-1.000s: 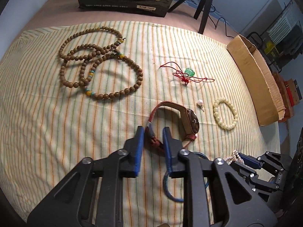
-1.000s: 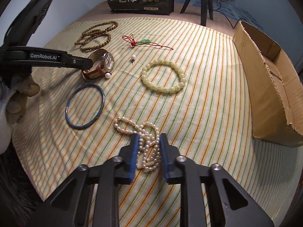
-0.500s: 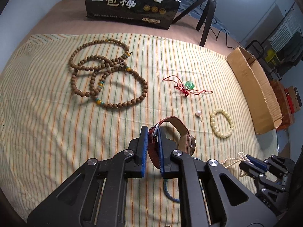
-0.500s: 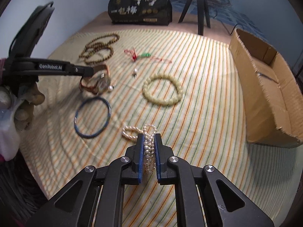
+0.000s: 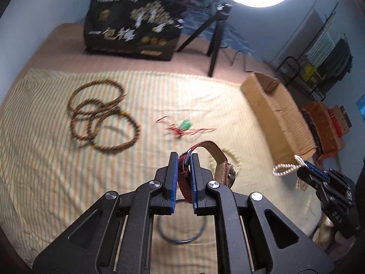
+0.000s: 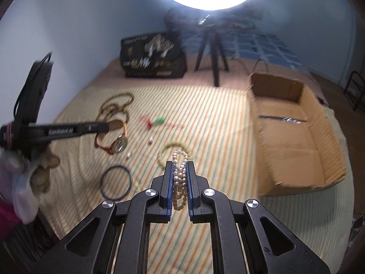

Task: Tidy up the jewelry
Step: 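Carry watch and pearls into the cardboard box and open both tools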

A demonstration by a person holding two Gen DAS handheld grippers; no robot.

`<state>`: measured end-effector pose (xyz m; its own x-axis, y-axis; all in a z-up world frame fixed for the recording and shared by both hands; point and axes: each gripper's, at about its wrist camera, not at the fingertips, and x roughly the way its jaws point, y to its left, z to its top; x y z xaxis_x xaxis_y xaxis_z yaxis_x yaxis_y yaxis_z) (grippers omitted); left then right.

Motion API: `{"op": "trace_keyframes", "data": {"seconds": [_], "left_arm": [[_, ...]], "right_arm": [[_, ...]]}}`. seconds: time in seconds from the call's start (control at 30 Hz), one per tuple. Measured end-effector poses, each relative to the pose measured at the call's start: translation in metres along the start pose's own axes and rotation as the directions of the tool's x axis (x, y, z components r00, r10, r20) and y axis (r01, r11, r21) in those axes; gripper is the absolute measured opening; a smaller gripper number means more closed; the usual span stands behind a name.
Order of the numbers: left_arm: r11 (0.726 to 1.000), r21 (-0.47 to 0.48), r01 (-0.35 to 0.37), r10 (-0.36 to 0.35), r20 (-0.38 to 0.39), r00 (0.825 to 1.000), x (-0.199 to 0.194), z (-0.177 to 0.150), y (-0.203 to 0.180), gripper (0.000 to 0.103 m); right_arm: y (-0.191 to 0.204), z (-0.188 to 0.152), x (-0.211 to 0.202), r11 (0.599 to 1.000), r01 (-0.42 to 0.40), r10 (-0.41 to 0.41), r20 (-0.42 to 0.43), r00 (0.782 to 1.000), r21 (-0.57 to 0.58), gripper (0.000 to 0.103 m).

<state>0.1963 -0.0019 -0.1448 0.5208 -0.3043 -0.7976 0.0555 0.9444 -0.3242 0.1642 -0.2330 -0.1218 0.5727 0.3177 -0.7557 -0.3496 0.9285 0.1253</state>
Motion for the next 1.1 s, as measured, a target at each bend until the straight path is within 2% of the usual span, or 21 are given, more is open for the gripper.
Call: {"op": "trace_keyframes", "data": {"seconds": [0.23,0.5,0.87,1.1], "left_arm": [[0.998,0.040,0.057,-0.058,0.018,0.998,-0.002,0.020,-0.041,0.008],[0.990,0.117,0.079,-0.085,0.042,0.995,0.007,0.050,-0.089,0.008],[0.977,0.182,0.113,-0.121,0.031,0.992,0.051,0.088,-0.151,0.008],[0.968,0.211,0.132,-0.133,-0.012,0.991,0.096,0.104,-0.190,0.008]], "right_arm": [[-0.033,0.013,-0.017,0.996,0.062,-0.066,0.062,0.996,0.072,0.008],[-0.077,0.021,-0.027,0.978,0.161,-0.174,0.094,0.980,0.134,0.008],[-0.129,0.028,-0.014,0.946,0.280,-0.292,0.053,0.955,0.166,0.008],[-0.162,0.023,-0.004,0.930,0.290,-0.300,0.014,0.954,0.225,0.008]]}}
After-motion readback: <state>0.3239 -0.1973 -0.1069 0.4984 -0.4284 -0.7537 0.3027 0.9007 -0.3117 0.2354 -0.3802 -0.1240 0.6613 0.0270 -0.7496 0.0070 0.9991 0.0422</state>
